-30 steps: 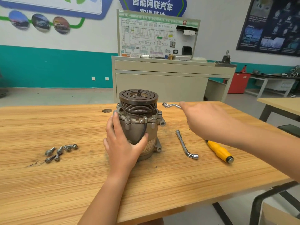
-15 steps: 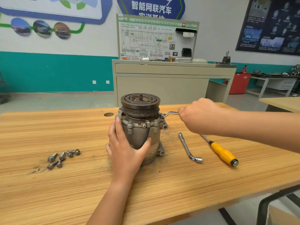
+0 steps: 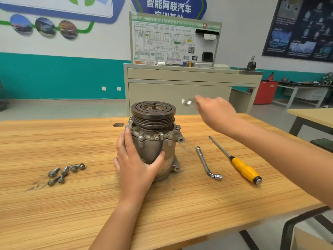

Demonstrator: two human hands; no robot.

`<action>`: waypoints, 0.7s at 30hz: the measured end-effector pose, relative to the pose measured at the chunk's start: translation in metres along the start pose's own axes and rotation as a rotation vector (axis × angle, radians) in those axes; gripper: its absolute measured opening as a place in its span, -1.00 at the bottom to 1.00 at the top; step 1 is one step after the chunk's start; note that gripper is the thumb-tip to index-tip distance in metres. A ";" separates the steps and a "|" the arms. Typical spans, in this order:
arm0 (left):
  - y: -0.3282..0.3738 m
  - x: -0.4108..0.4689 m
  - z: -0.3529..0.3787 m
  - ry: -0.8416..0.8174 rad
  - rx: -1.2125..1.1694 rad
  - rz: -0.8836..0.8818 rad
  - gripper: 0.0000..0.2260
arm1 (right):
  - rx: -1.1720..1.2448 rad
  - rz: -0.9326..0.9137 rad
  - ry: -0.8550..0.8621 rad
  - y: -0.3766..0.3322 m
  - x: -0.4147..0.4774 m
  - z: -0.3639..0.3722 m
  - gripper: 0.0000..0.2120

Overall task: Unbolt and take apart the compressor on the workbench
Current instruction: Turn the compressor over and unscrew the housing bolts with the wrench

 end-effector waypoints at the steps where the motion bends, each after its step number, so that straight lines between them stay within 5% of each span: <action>1: 0.000 0.000 0.000 -0.004 0.001 -0.001 -0.07 | 0.059 0.063 0.043 0.002 -0.012 -0.008 -0.78; 5: 0.000 -0.001 0.000 -0.008 -0.006 -0.004 -0.07 | 0.037 0.067 -0.055 -0.017 -0.046 -0.029 -0.82; 16: 0.000 -0.001 0.000 0.008 -0.005 -0.005 -0.07 | -0.253 -0.155 -0.425 -0.072 -0.036 -0.037 -0.48; 21: 0.001 -0.001 0.000 -0.002 -0.009 -0.007 -0.07 | -0.319 -0.224 -0.442 -0.067 -0.036 -0.034 -0.47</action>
Point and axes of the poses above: each hand's wrist, its own x-axis towards the middle knuckle, its own z-axis out of the palm, y = z × x, the point moved 3 cm from there along x, towards the middle knuckle, and after that the axes turned 14 degrees about -z, right-handed, at the moved point
